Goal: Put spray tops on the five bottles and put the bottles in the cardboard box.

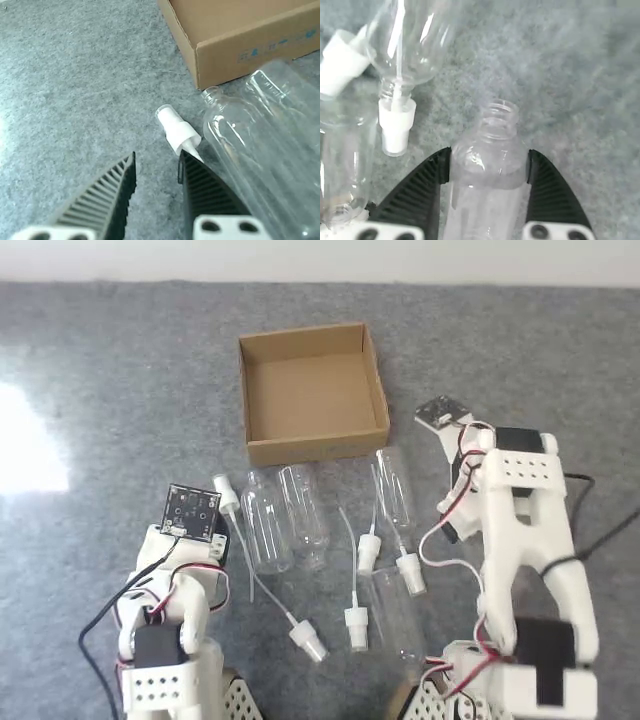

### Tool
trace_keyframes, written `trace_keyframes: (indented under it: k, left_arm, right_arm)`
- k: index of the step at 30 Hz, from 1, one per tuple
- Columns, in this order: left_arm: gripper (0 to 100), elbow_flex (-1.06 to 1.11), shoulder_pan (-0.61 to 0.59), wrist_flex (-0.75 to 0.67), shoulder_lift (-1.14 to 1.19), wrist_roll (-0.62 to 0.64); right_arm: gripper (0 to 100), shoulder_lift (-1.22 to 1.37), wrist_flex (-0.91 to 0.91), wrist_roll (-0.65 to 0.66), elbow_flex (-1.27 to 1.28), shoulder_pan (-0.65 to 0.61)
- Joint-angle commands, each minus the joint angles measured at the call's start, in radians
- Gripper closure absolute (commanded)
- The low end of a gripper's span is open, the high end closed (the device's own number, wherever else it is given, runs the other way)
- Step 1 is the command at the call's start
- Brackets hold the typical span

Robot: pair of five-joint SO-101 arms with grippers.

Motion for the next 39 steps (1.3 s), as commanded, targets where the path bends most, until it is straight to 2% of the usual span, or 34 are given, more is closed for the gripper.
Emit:
trace_keyframes:
  k: [1,6,17,28,39]
  left_arm:
    - [87,-0.012,-0.005,0.005,-0.011,-0.008]
    - [87,-0.012,-0.005,0.005,-0.011,-0.008]
    - [87,-0.012,-0.005,0.020,-0.011,-0.008]
    - [87,-0.012,-0.005,0.025,-0.012,-0.008]
    - [87,-0.013,-0.006,0.025,-0.012,-0.008]
  right_arm:
    - [89.0,-0.142,0.018,-0.058,-0.055,-0.010]
    - [89.0,-0.245,0.018,-0.121,-0.051,-0.053]
    - [89.0,-0.449,-0.031,-0.347,-0.040,-0.236]
    - [89.0,-0.556,-0.105,-0.437,-0.015,-0.237]
    - [89.0,-0.866,-0.308,-0.436,0.290,-0.229]
